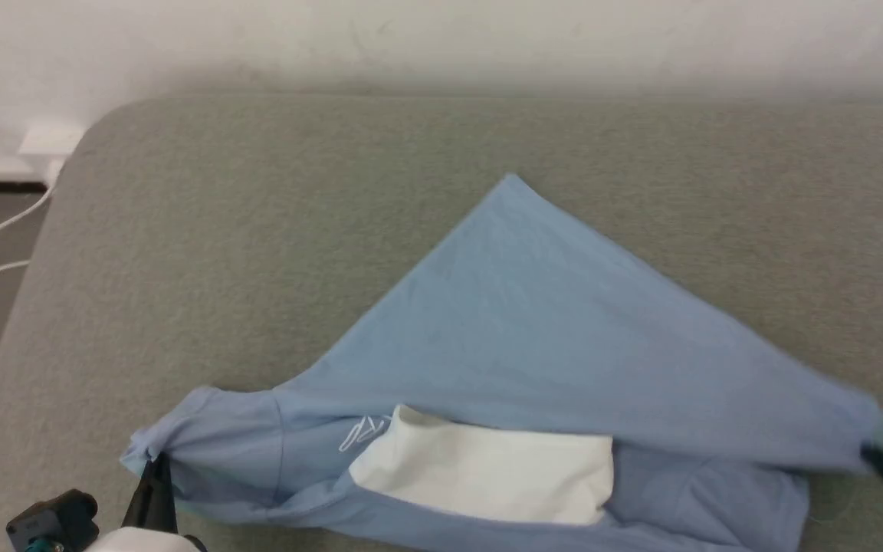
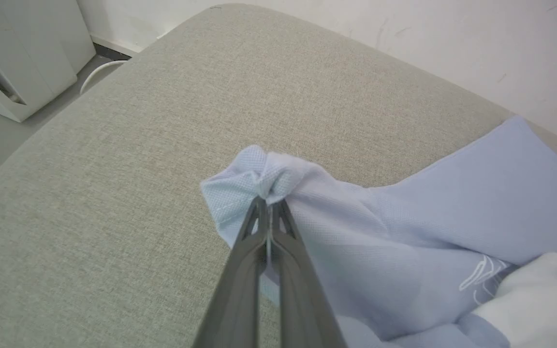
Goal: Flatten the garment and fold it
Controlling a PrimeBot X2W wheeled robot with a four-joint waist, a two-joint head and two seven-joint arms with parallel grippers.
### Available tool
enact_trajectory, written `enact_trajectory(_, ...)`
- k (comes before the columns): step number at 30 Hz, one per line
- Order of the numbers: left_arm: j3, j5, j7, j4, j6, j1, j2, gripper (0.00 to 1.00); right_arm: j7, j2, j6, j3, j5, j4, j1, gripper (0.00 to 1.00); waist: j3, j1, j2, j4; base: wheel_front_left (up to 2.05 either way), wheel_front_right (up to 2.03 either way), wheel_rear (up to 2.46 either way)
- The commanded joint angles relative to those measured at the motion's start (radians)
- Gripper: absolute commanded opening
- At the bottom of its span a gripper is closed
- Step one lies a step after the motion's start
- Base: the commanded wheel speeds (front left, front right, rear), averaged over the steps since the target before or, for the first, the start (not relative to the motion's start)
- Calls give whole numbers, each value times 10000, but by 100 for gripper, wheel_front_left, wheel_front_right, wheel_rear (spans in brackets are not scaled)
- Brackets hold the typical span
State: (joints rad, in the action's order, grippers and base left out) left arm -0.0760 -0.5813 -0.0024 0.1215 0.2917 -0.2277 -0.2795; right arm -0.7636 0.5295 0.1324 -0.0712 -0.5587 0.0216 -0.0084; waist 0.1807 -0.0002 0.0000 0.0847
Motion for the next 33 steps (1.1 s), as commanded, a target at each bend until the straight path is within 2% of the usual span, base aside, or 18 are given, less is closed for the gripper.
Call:
enact_trajectory(1,78,-94,86,11,52,-145,-117,0,-215,-510,-17,-525,140,377,862,0,-588,2,0,-857,0,0,0)
enact_trajectory(5,152,-137,192,-104,77,-223,-235,0,-741,-2219,-17,-1808,339,1165,2827,0,-611,2,0,-1072,0,0,0)
enact_trajectory(9,79,-128,290,-144,51,-137,-296,0,-1271,-3601,-17,-2427,991,1340,3965,0,-562,2,0,-1132,0,0,0)
enact_trajectory(10,63,-126,307,-144,49,-115,-304,0,-1317,-3808,-17,-2401,1060,1338,4082,16,-529,2,0,-1137,0,0,0)
enact_trajectory(11,46,-125,327,-145,48,-89,-311,0,-1220,-3922,-17,-2311,1099,1419,4088,47,-499,2,0,-1145,0,0,0)
enact_trajectory(12,35,-124,338,-149,52,-69,-314,0,-1027,-4054,-17,-2290,1040,1519,3996,100,-486,2,0,-1155,0,0,0)
enact_trajectory(15,2,-113,355,-128,80,-43,-310,0,-103,-3939,-17,-2153,1079,1952,3539,100,-418,2,0,-1171,0,0,0)
enact_trajectory(18,-44,-98,373,-66,106,23,-297,0,1684,-3517,-17,-2102,1333,2248,2566,100,-304,2,0,-1160,0,0,0)
enact_trajectory(21,-103,-94,381,16,108,144,-269,0,3273,-3299,-17,-1767,1273,1943,1327,100,-155,2,0,-1095,0,0,0)
enact_trajectory(24,-181,-59,346,115,96,324,-235,0,4093,-3007,-17,-1174,1147,1060,8,100,49,2,0,-969,0,0,0)
enact_trajectory(28,-340,35,186,260,25,667,-153,0,4465,-2624,-17,-133,928,-509,-1876,100,400,2,0,-676,0,0,0)
enact_trajectory(33,-622,138,-31,349,-98,1118,33,0,3529,-2294,-17,1383,291,-2786,-4125,100,790,2,0,-241,0,0,0)
